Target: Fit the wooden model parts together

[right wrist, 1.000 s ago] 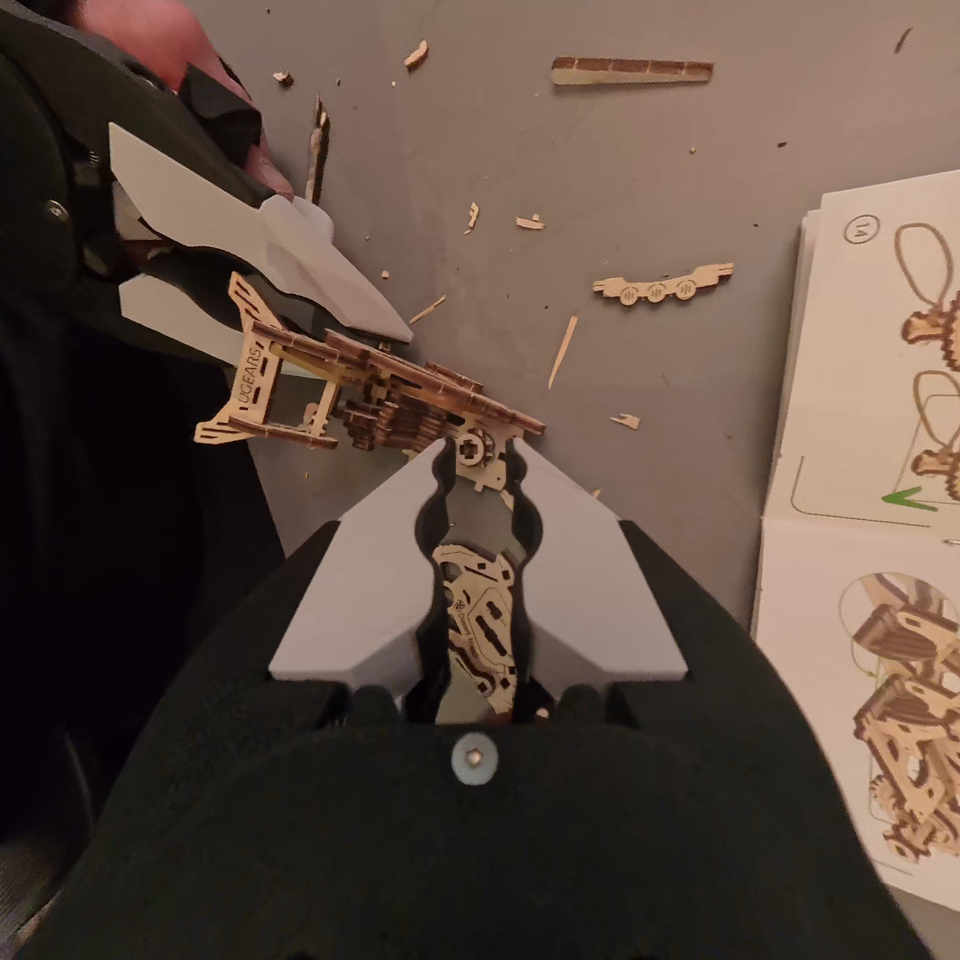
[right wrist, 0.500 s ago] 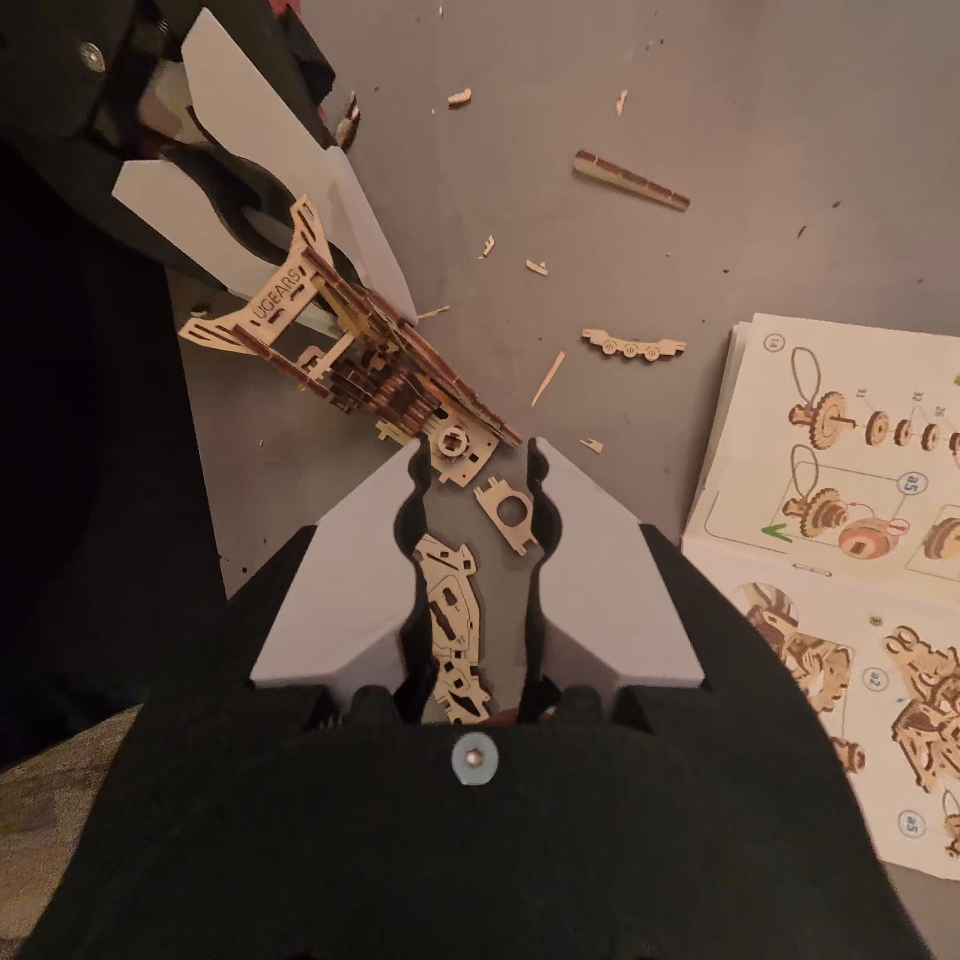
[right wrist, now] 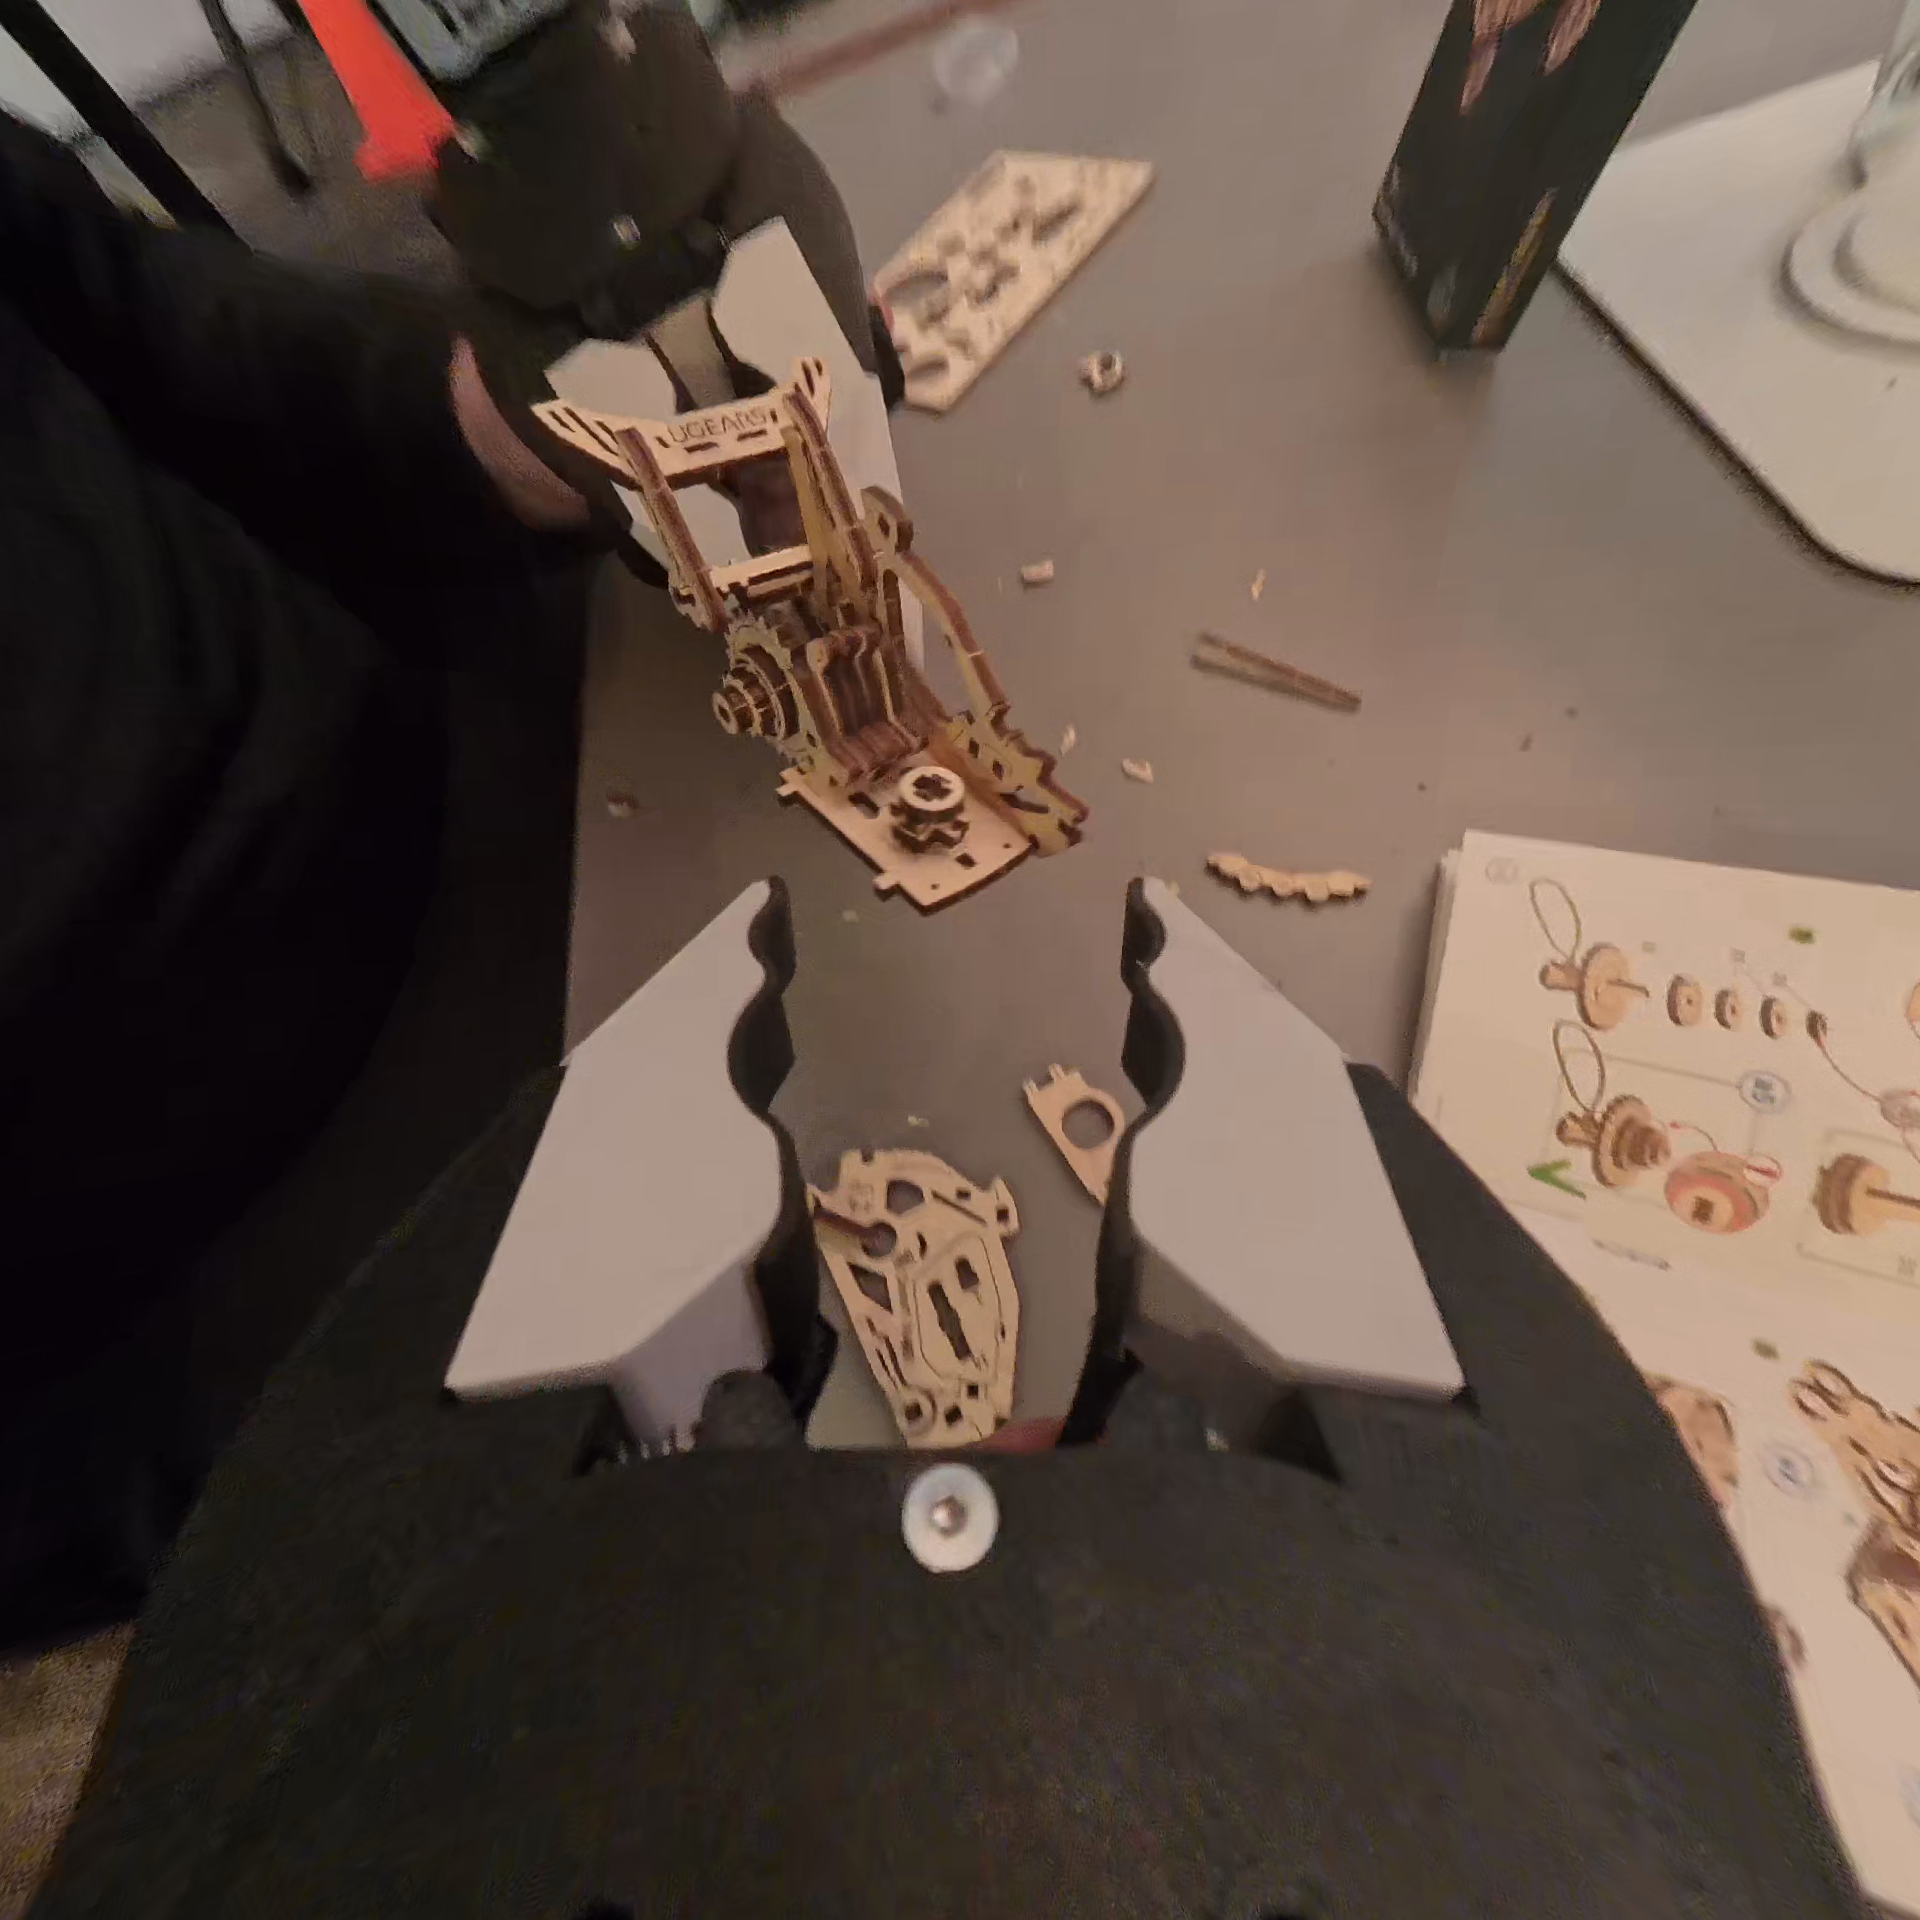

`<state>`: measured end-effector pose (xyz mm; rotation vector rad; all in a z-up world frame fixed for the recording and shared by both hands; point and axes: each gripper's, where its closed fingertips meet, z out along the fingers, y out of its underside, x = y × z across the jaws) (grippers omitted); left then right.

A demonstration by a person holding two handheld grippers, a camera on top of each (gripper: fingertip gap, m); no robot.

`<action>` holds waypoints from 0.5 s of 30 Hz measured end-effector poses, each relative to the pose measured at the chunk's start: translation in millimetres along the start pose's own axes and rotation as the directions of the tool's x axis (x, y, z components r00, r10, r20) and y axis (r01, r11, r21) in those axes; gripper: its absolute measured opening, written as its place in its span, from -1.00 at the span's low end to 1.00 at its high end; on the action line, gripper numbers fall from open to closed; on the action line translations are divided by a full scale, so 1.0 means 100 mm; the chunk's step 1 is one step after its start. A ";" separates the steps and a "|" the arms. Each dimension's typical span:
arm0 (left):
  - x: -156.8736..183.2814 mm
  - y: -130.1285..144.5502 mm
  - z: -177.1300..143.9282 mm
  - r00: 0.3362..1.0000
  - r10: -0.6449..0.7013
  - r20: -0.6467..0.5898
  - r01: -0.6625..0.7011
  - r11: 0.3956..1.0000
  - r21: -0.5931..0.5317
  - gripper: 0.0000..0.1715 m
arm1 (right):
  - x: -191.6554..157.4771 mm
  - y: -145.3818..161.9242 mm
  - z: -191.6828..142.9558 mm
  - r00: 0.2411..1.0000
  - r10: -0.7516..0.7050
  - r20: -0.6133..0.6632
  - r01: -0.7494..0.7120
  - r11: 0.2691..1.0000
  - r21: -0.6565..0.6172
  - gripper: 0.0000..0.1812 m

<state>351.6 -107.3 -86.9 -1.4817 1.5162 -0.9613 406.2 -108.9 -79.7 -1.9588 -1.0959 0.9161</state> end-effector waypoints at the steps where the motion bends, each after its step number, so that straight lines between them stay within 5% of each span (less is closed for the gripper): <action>1: 0.00 -0.07 -0.04 1.000 -0.011 -0.019 0.012 0.999 0.033 -0.87 | -0.03 -0.07 0.00 0.999 0.015 0.029 -0.016 0.999 0.046 -0.30; 6: 0.06 -0.35 -0.16 0.994 -0.027 -0.110 0.040 0.992 0.121 -0.87 | -0.21 -0.40 0.02 0.984 0.046 0.175 -0.088 0.967 0.239 -0.26; 11: 0.08 -0.48 -0.23 0.987 -0.053 -0.152 0.079 0.983 0.167 -0.87 | -0.39 -0.59 -0.09 0.962 0.030 0.271 -0.127 0.928 0.349 -0.56; 15: 0.10 -0.52 -0.23 0.990 -0.027 -0.136 0.051 0.983 0.175 -0.87 | -0.40 -0.65 -0.13 0.955 0.065 0.290 -0.180 0.902 0.391 -0.56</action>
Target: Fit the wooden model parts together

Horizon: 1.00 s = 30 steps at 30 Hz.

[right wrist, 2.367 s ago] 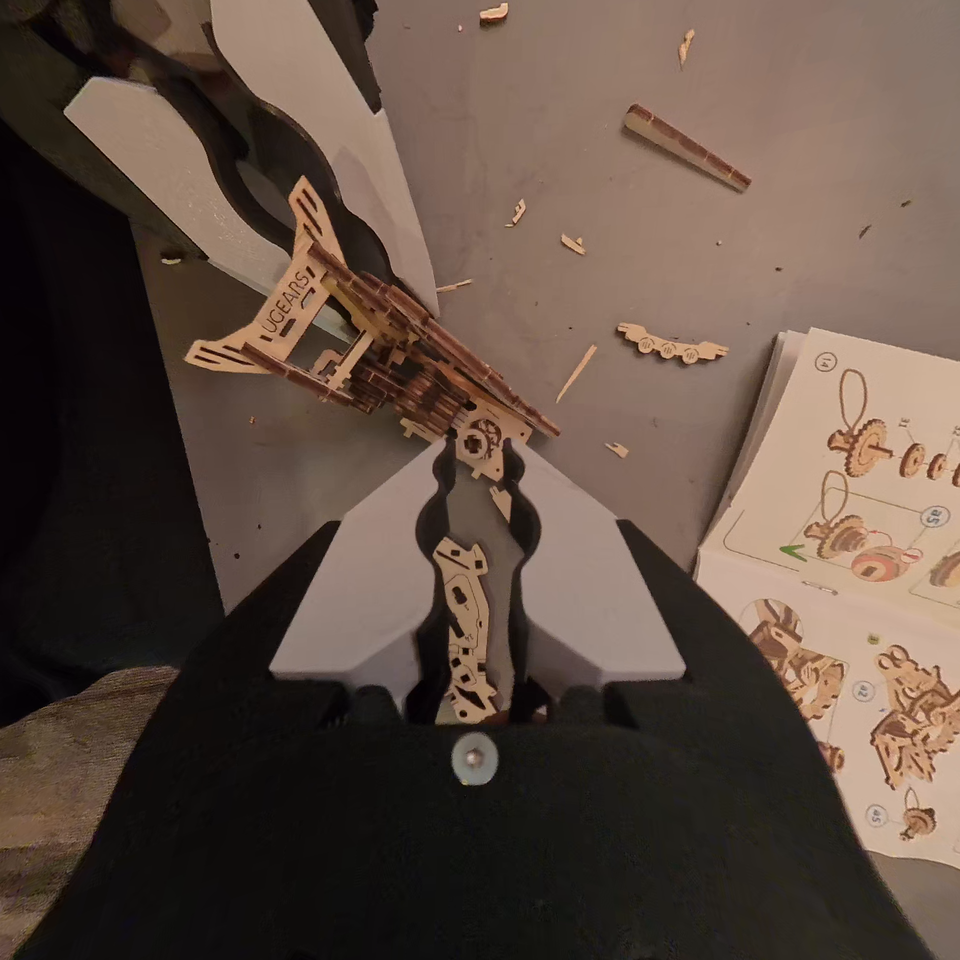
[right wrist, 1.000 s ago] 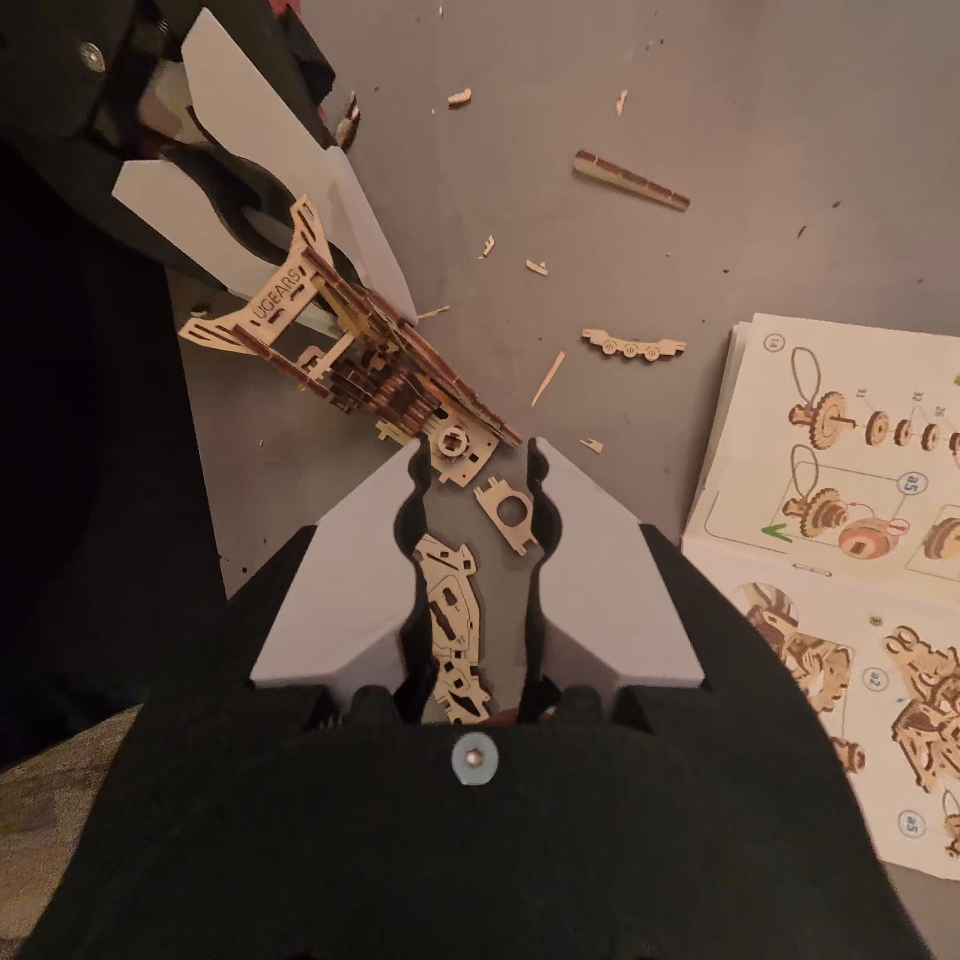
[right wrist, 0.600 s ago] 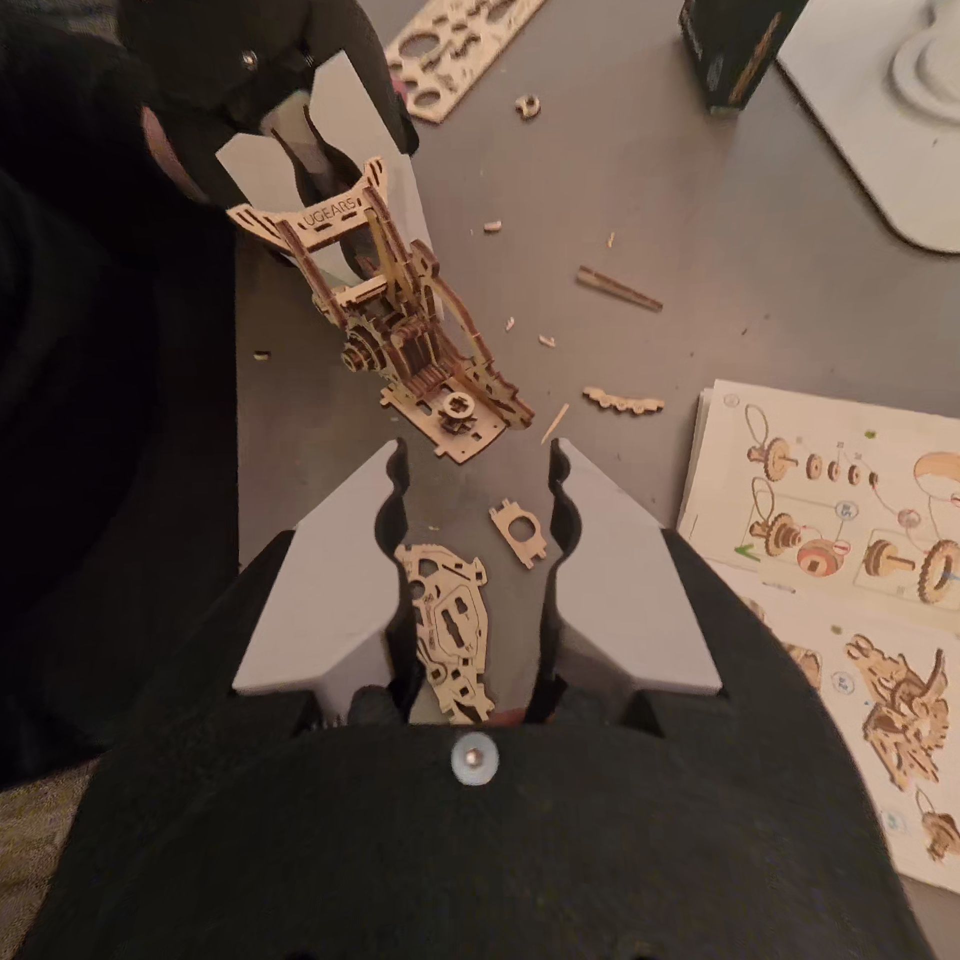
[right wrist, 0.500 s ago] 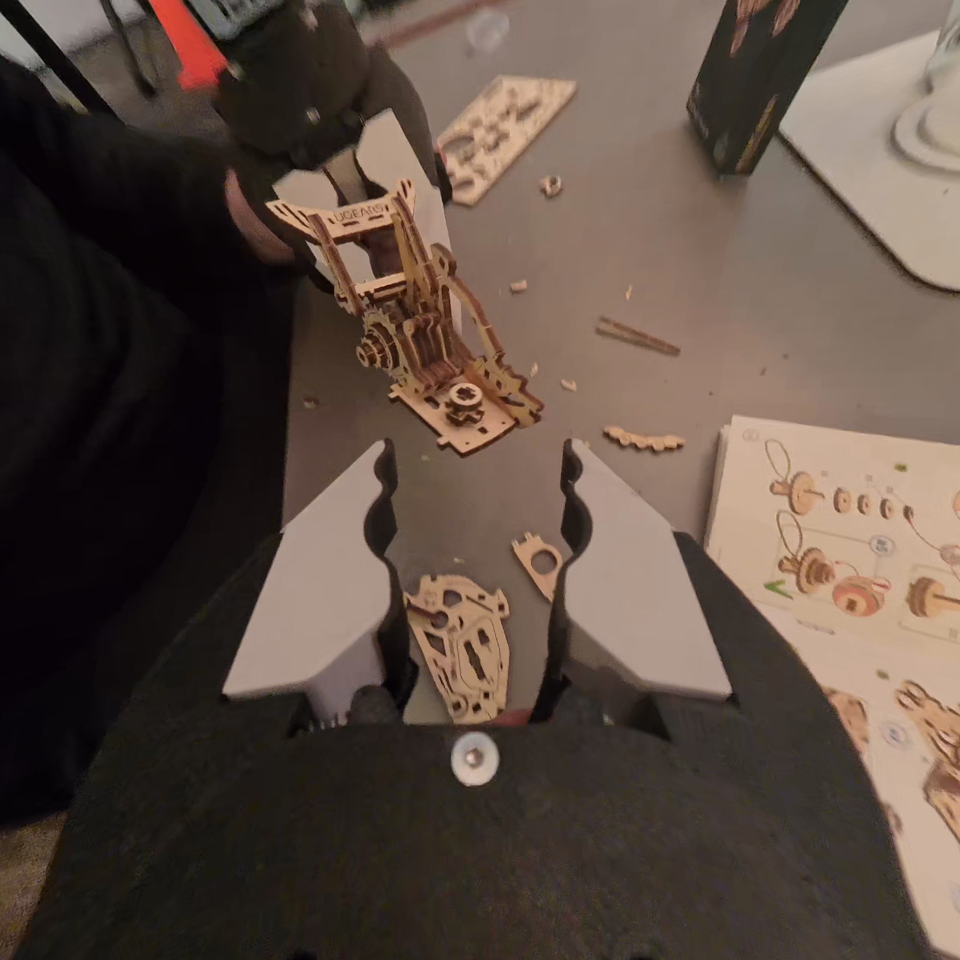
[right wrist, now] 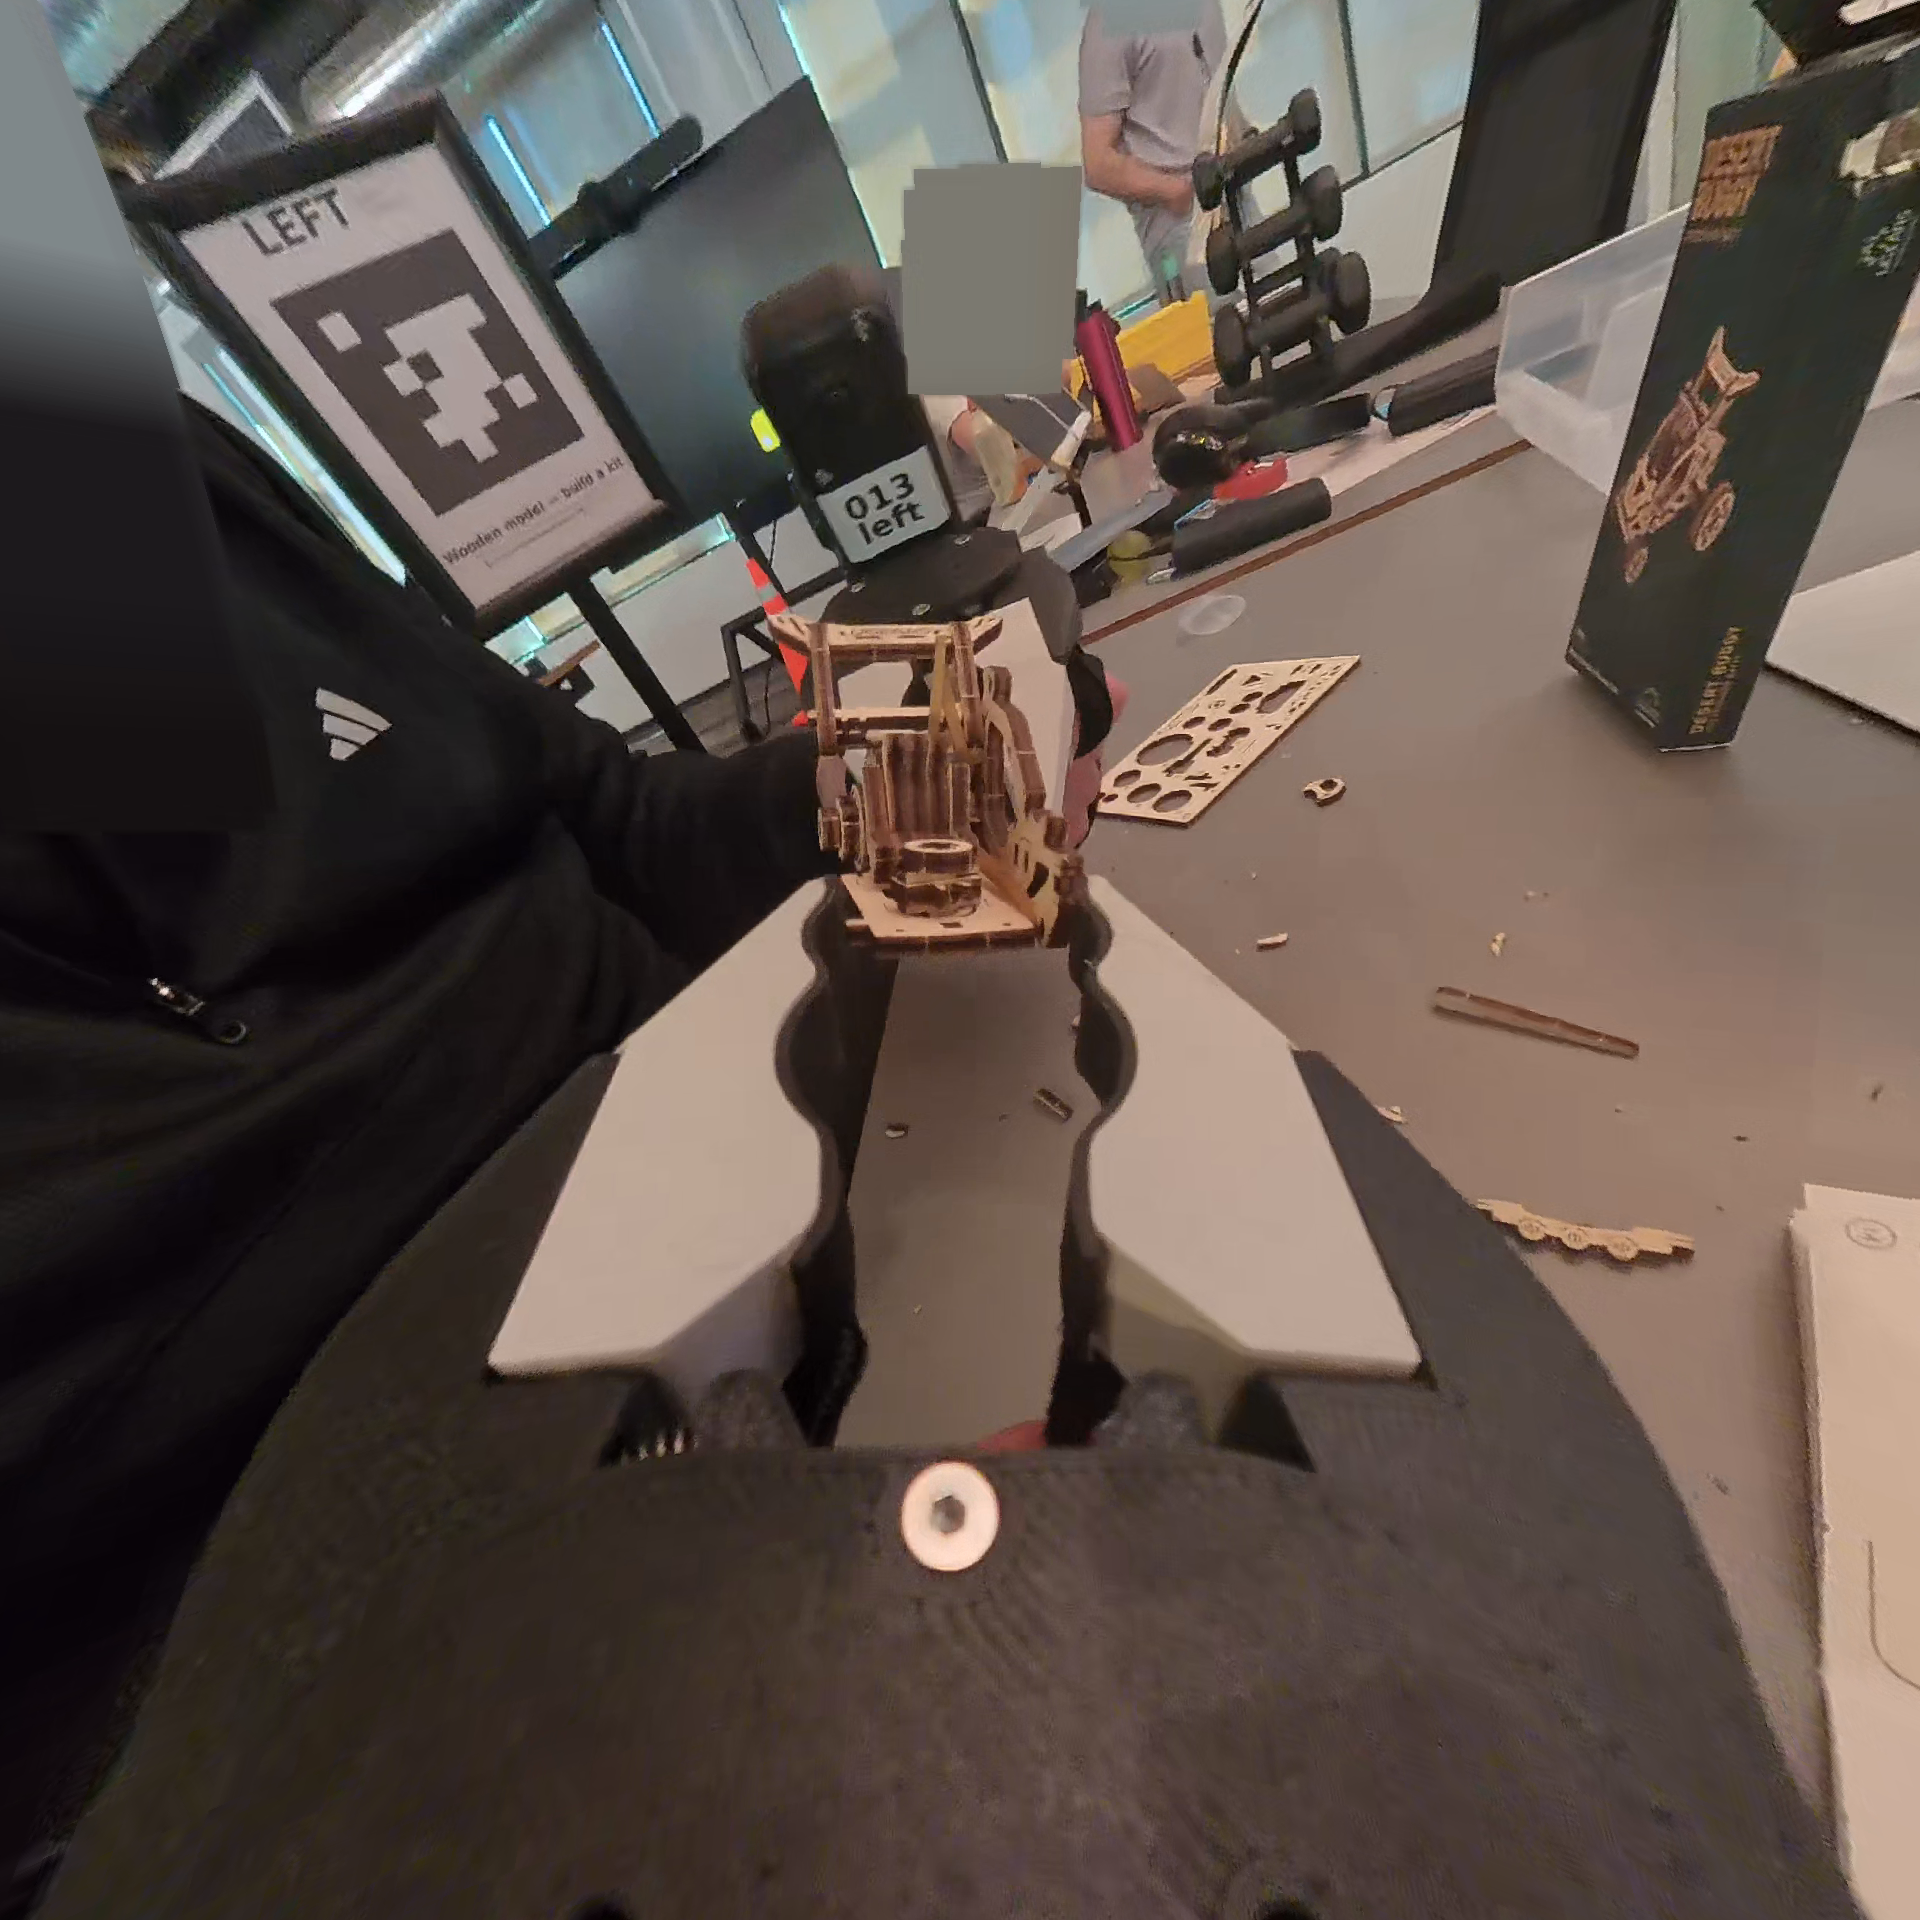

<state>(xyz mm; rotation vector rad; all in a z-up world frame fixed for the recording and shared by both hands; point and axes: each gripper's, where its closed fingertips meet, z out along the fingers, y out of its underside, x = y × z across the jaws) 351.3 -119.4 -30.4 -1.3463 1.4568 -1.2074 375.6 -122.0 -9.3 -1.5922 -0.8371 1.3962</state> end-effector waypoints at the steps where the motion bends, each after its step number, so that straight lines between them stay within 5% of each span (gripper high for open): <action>1: 0.02 -0.02 0.00 1.000 0.015 -0.001 -0.015 1.000 0.007 -0.87 | -0.02 -0.02 0.00 1.000 -0.004 0.005 0.004 1.000 0.017 -0.56; 15: 0.30 -0.48 -0.01 0.968 0.247 0.051 -0.247 0.969 -0.005 -0.75 | -0.42 -0.24 -0.12 0.968 -0.213 0.130 0.170 0.945 0.280 -0.58; 25: 0.21 -0.51 -0.07 0.993 0.118 0.029 -0.120 0.989 0.089 -0.57 | -0.39 -0.35 -0.10 0.977 -0.175 0.119 0.127 0.936 0.328 -0.59; 30: 0.19 -0.43 -0.22 0.994 -0.012 -0.104 0.032 0.982 0.189 -0.58 | -0.32 -0.33 -0.03 0.985 -0.148 0.092 0.115 0.948 0.298 -0.58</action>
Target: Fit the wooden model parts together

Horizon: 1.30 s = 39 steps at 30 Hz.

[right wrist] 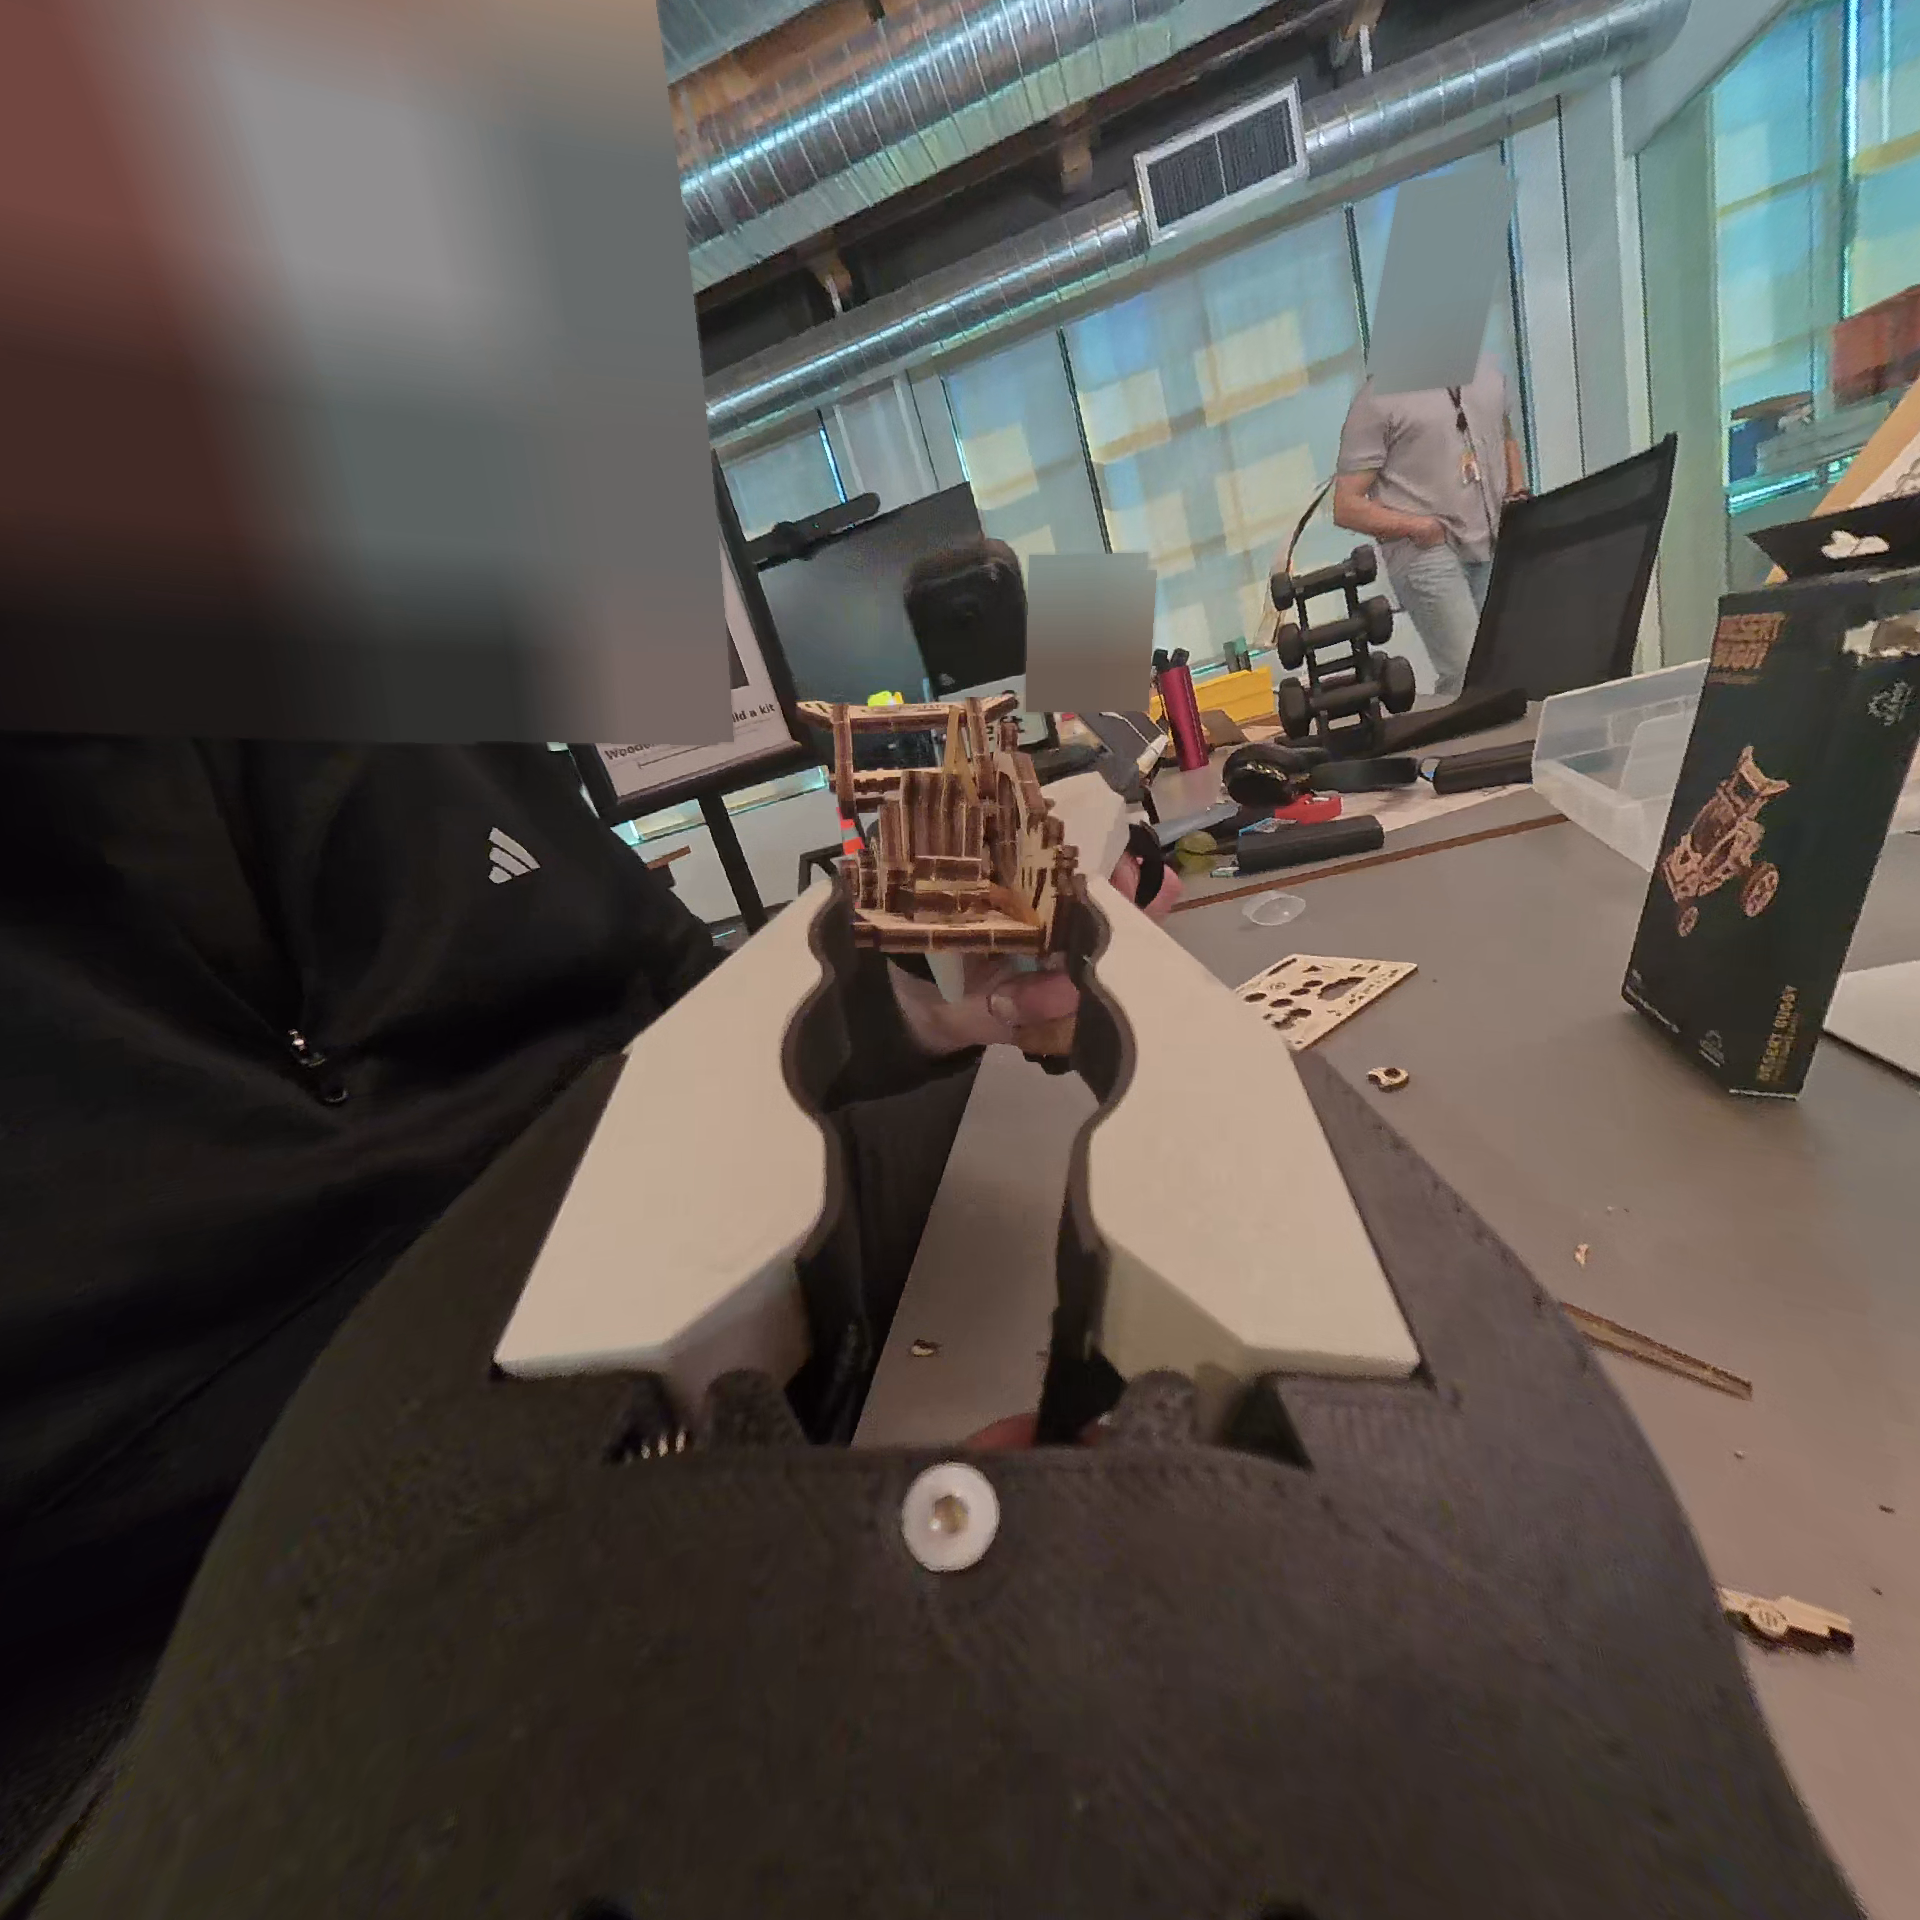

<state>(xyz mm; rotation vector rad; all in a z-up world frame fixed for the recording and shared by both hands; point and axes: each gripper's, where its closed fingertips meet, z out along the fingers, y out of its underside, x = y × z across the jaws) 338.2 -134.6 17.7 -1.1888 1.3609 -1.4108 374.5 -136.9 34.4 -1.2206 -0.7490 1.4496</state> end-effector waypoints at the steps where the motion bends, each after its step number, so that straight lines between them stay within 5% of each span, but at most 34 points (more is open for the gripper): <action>1: 0.01 -0.03 -0.05 1.000 -0.021 -0.019 0.022 0.999 0.040 -0.65 | 0.02 0.01 0.01 1.000 0.008 -0.006 -0.008 1.000 -0.006 -0.58; 5: -0.01 -0.03 -0.11 0.999 -0.035 -0.025 0.037 0.997 0.068 -0.82 | 0.06 0.05 0.05 0.999 0.028 -0.016 -0.028 1.000 -0.014 -0.58; 20: -0.36 0.08 -0.27 0.948 -0.316 -0.032 0.315 0.924 0.219 -0.91 | 0.29 0.10 0.22 0.990 0.085 -0.111 -0.090 0.995 -0.042 -0.58; 30: -0.38 0.03 -0.25 0.958 -0.288 -0.007 0.281 0.928 0.247 -0.90 | 0.36 0.09 0.27 0.984 0.067 -0.165 -0.077 0.996 -0.051 -0.47; 39: -0.33 -0.01 -0.20 0.963 -0.268 -0.010 0.261 0.929 0.261 -0.90 | 0.30 0.03 0.27 0.988 0.042 -0.150 -0.045 0.999 -0.016 -0.58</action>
